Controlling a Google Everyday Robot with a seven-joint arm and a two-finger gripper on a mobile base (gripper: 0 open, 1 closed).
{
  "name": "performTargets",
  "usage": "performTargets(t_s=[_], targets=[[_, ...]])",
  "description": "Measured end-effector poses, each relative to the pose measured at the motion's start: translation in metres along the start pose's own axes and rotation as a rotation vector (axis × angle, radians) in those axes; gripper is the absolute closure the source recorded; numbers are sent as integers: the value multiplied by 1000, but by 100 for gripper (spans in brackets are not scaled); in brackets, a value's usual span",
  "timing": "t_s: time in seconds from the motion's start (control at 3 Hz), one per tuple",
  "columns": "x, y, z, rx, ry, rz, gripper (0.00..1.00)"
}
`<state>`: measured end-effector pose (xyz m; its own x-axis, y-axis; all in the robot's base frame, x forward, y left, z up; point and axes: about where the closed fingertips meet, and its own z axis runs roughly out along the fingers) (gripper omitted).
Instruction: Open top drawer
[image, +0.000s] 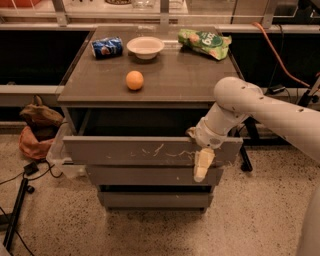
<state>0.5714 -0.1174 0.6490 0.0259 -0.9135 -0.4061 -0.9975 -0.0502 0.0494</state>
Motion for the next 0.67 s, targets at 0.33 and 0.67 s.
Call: performTargets(t_s=[0.33,0.67], targets=[[0,0,-1,0,0,0,0],[-4,31,1,-18,-34,34,0]])
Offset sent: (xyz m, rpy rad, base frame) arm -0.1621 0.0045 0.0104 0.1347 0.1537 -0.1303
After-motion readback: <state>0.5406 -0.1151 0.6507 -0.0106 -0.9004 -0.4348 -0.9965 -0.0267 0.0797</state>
